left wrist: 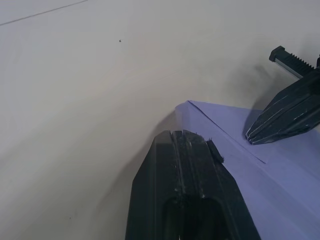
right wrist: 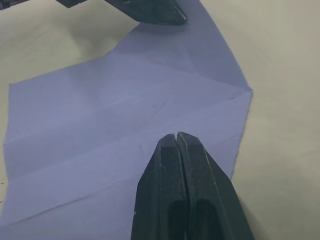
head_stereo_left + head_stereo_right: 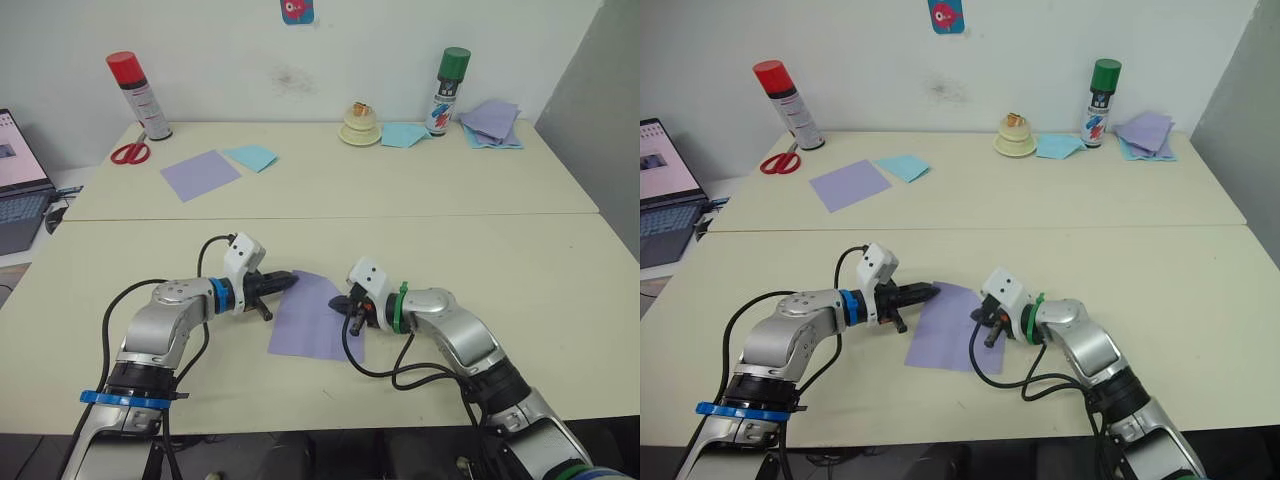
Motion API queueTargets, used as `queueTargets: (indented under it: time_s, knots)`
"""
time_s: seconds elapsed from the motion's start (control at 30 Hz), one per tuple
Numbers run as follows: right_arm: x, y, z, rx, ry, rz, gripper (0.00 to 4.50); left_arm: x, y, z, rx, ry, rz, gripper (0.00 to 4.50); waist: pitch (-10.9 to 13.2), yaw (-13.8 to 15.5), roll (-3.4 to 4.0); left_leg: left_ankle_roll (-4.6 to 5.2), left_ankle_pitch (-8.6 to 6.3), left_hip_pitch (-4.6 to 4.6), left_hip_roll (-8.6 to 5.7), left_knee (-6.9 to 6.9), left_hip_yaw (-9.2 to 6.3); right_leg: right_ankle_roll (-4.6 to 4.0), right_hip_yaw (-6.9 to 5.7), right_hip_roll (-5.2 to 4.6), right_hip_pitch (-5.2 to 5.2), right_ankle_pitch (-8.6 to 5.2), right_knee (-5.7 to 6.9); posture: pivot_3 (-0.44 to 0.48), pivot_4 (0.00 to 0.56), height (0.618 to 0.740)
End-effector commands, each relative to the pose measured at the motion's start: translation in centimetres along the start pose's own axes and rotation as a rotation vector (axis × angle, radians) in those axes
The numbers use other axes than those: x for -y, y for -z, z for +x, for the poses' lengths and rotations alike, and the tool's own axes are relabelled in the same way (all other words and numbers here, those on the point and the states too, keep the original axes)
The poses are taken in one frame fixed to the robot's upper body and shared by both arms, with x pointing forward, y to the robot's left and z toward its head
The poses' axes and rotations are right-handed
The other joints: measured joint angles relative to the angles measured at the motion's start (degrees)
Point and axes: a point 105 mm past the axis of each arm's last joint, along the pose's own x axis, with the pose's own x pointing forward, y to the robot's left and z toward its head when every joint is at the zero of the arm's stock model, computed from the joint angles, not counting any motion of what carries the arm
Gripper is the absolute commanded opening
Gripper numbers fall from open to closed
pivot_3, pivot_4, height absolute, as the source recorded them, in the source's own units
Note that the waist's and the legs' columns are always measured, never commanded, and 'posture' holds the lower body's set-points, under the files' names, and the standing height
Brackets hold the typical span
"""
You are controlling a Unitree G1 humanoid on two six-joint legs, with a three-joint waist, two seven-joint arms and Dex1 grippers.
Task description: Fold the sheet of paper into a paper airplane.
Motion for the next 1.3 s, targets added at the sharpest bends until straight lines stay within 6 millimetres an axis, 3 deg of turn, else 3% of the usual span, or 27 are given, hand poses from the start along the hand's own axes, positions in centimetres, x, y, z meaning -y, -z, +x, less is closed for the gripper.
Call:
queueTargets:
  time_s: [0.03,0.17,0.7,0.97,1.3]
  knots:
    - [-0.5,0.0,0.1,0.002,-0.010,0.011,0.00,1.3,-1.3,-0.3,0.019,0.038,0.171,0.01,0.0,0.0,0.00,0.00,0.00,0.00,0.00,-0.03,0.00,0.00,0.00,0.00,0.00,0.00,-0.03,0.000,0.150,0.740]
    - [-0.6,0.0,0.1,0.003,-0.009,0.015,0.00,2.6,-0.4,-0.4,-0.019,0.056,0.282,0.01,0.0,0.0,0.02,-0.01,0.00,0.00,0.02,-0.13,0.00,-0.01,0.01,0.00,0.01,0.01,-0.20,0.000,0.150,0.740]
    - [-0.3,-0.3,0.1,0.019,-0.003,0.027,0.00,4.2,1.8,1.2,-0.127,0.047,0.554,0.01,0.0,0.1,0.02,0.00,-0.01,-0.03,0.03,-0.16,0.00,-0.01,-0.02,0.01,0.06,0.01,-0.38,0.000,0.150,0.740]
    - [0.0,-1.4,-0.3,0.084,0.004,0.033,0.00,4.2,2.4,1.4,-0.184,0.062,0.622,0.01,0.0,0.0,0.04,0.01,-0.01,-0.05,0.02,-0.16,0.00,-0.01,-0.02,0.01,0.05,0.01,-0.38,0.000,0.150,0.740]
    - [1.6,-4.9,1.0,0.256,0.101,0.043,0.00,4.5,3.1,1.3,-0.222,0.060,0.619,0.01,0.0,0.0,0.06,0.01,-0.01,-0.06,0.02,-0.15,0.00,-0.01,-0.03,0.03,0.05,0.01,-0.37,0.000,0.150,0.740]
